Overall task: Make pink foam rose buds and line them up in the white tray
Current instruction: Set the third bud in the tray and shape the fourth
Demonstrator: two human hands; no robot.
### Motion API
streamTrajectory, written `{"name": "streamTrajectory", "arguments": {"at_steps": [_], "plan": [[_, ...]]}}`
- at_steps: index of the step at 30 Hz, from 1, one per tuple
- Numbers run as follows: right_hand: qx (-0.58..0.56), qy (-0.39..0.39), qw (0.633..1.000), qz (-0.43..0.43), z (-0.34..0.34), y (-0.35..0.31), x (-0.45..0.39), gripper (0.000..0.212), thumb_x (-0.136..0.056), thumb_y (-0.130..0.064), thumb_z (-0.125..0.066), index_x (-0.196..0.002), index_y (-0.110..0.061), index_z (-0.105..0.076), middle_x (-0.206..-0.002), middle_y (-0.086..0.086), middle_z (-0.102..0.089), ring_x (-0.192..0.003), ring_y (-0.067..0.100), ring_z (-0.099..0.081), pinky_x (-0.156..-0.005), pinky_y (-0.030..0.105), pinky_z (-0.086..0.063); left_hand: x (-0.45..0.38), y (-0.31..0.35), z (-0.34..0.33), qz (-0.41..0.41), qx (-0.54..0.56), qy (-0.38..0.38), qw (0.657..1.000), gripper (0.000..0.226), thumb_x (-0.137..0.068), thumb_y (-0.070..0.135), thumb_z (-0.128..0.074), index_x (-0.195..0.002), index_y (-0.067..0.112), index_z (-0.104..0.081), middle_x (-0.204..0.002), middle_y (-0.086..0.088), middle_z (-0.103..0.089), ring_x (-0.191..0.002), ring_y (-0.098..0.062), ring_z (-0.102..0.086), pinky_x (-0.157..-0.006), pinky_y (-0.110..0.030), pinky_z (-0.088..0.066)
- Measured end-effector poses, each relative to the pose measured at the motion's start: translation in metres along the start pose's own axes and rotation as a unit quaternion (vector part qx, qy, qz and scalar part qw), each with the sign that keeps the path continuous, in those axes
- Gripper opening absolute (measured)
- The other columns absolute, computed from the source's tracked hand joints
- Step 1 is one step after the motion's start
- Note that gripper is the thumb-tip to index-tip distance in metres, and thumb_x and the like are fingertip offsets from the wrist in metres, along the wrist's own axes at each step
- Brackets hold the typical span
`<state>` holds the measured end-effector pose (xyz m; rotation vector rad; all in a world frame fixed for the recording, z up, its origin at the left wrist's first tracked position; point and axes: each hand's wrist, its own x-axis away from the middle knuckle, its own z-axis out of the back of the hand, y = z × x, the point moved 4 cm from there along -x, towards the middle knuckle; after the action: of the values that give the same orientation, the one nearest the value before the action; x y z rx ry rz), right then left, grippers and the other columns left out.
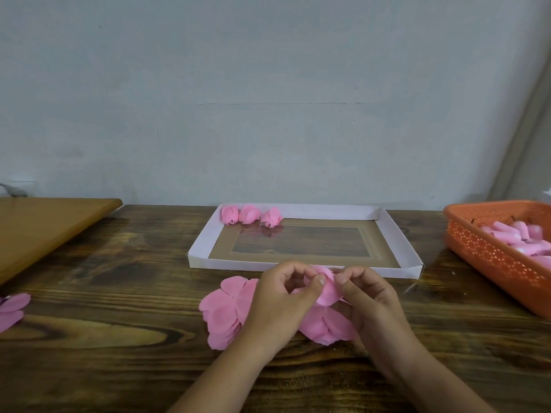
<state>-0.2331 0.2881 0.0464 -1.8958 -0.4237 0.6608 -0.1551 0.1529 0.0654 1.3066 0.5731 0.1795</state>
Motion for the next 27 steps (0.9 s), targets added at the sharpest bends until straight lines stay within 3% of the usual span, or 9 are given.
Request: {"name": "streamTrajectory", "arguments": {"at_steps": [3, 8, 16, 23, 27], "plan": [[0.001, 0.017, 1.0, -0.007, 0.001, 0.002, 0.0, 0.024, -0.085, -0.021, -0.075, -0.096, -0.007, -0.059, -0.109, 0.027, -0.071, -0.107, 0.048, -0.067, -0.094, 0.058, -0.051, 0.0, 0.0, 0.0, -0.002, 0.003, 0.005, 1.0, 0.01, -0.091, 0.017, -0.075, -0.086, 0.025, -0.076, -0.089, 0.005, -0.076, -0.087, -0.008, -0.072, -0.074, -0.022, -0.058], [-0.038, 0.004, 0.996, -0.08, -0.001, 0.0, 0.0, 0.04, -0.079, -0.019, -0.076, -0.117, -0.022, -0.067, -0.119, 0.02, -0.07, -0.109, 0.041, -0.069, -0.085, 0.042, -0.059, 0.001, 0.002, -0.002, -0.019, -0.01, 0.008, 1.0, 0.008, -0.091, 0.015, -0.074, -0.087, 0.022, -0.076, -0.088, 0.005, -0.076, -0.087, -0.01, -0.072, -0.076, -0.027, -0.061], [-0.062, -0.099, 0.986, -0.117, -0.01, -0.01, 0.002, 0.031, -0.091, -0.014, -0.066, -0.12, -0.005, -0.07, -0.123, 0.025, -0.068, -0.114, 0.036, -0.068, -0.084, 0.031, -0.058, 0.002, 0.005, 0.001, -0.035, 0.008, 0.013, 0.999, 0.009, -0.089, 0.013, -0.076, -0.087, 0.021, -0.078, -0.088, 0.006, -0.077, -0.087, -0.011, -0.073, -0.078, -0.029, -0.061], [-0.073, -0.094, 0.986, -0.12, -0.01, -0.011, 0.002, 0.027, -0.094, -0.009, -0.06, -0.117, 0.001, -0.07, -0.121, 0.03, -0.067, -0.113, 0.039, -0.067, -0.087, 0.035, -0.058, 0.001, 0.004, 0.001, -0.014, 0.034, 0.002, 0.999, 0.008, -0.089, 0.019, -0.078, -0.095, 0.024, -0.077, -0.095, 0.006, -0.078, -0.093, -0.01, -0.073, -0.08, -0.028, -0.061], [-0.127, -0.065, 0.983, -0.117, -0.011, -0.012, 0.002, 0.022, -0.094, -0.008, -0.06, -0.11, -0.001, -0.073, -0.118, 0.029, -0.069, -0.107, 0.035, -0.071, -0.079, 0.03, -0.06, 0.0, 0.001, 0.003, 0.03, 0.015, -0.018, 0.999, 0.031, -0.083, 0.033, -0.084, -0.11, 0.036, -0.07, -0.108, 0.016, -0.073, -0.102, -0.002, -0.068, -0.086, -0.024, -0.059]]}}
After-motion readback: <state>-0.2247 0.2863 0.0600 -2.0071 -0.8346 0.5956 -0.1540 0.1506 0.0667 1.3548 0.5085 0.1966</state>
